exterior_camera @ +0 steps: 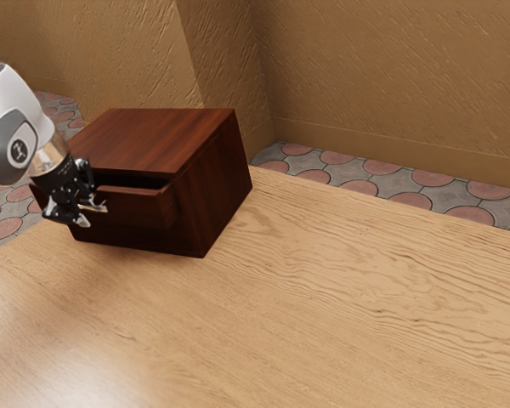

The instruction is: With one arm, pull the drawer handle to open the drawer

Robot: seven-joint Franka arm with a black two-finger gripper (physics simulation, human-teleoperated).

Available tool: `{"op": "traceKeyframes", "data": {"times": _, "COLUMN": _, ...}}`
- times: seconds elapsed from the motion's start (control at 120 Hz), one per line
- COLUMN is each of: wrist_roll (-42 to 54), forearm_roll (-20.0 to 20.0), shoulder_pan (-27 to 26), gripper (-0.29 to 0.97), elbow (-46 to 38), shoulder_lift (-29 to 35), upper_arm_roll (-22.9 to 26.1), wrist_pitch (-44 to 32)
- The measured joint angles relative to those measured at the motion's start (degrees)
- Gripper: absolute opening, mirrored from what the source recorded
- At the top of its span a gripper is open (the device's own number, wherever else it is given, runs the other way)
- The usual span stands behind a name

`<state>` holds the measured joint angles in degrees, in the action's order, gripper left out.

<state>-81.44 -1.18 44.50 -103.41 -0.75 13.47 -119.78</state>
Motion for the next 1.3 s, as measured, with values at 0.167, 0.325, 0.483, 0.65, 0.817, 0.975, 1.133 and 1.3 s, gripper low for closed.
{"op": "traceKeyframes", "data": {"times": 0.167, "wrist_roll": 0.0, "forearm_roll": 0.03, "shoulder_pan": 0.4, "gripper": 0.13, "elbow": -2.76, "shoulder_lift": 2.19, "upper_arm_roll": 0.04, "wrist_pitch": -1.19}}
{"op": "traceKeyframes", "data": {"times": 0.325, "wrist_roll": -0.01, "forearm_roll": 0.06, "shoulder_pan": 0.25, "gripper": 0.12, "elbow": -4.61, "shoulder_lift": 4.07, "upper_arm_roll": 0.09, "wrist_pitch": -1.79}}
{"op": "traceKeyframes", "data": {"times": 0.483, "wrist_roll": -0.07, "forearm_roll": 0.09, "shoulder_pan": -0.1, "gripper": 0.12, "elbow": -5.64, "shoulder_lift": 4.8, "upper_arm_roll": 0.2, "wrist_pitch": -2.09}}
{"op": "traceKeyframes", "data": {"times": 0.65, "wrist_roll": -0.17, "forearm_roll": 0.11, "shoulder_pan": 0.15, "gripper": 0.12, "elbow": -7.96, "shoulder_lift": 6.7, "upper_arm_roll": 0.24, "wrist_pitch": -2.63}}
{"op": "traceKeyframes", "data": {"times": 0.817, "wrist_roll": -0.25, "forearm_roll": 0.1, "shoulder_pan": 0.38, "gripper": 0.12, "elbow": -9.57, "shoulder_lift": 8.14, "upper_arm_roll": 0.24, "wrist_pitch": -2.92}}
{"op": "traceKeyframes", "data": {"times": 0.975, "wrist_roll": -0.31, "forearm_roll": 0.14, "shoulder_pan": 0.53, "gripper": 0.12, "elbow": -11.07, "shoulder_lift": 9.46, "upper_arm_roll": 0.23, "wrist_pitch": -3.23}}
{"op": "traceKeyframes", "data": {"times": 1.133, "wrist_roll": -0.35, "forearm_roll": 0.21, "shoulder_pan": 0.93, "gripper": 0.12, "elbow": -12.47, "shoulder_lift": 10.66, "upper_arm_roll": 0.23, "wrist_pitch": -3.78}}
{"op": "traceKeyframes", "data": {"times": 1.3, "wrist_roll": -0.37, "forearm_roll": 0.25, "shoulder_pan": 1.41, "gripper": 0.12, "elbow": -13.84, "shoulder_lift": 11.99, "upper_arm_roll": 0.22, "wrist_pitch": -4.37}}
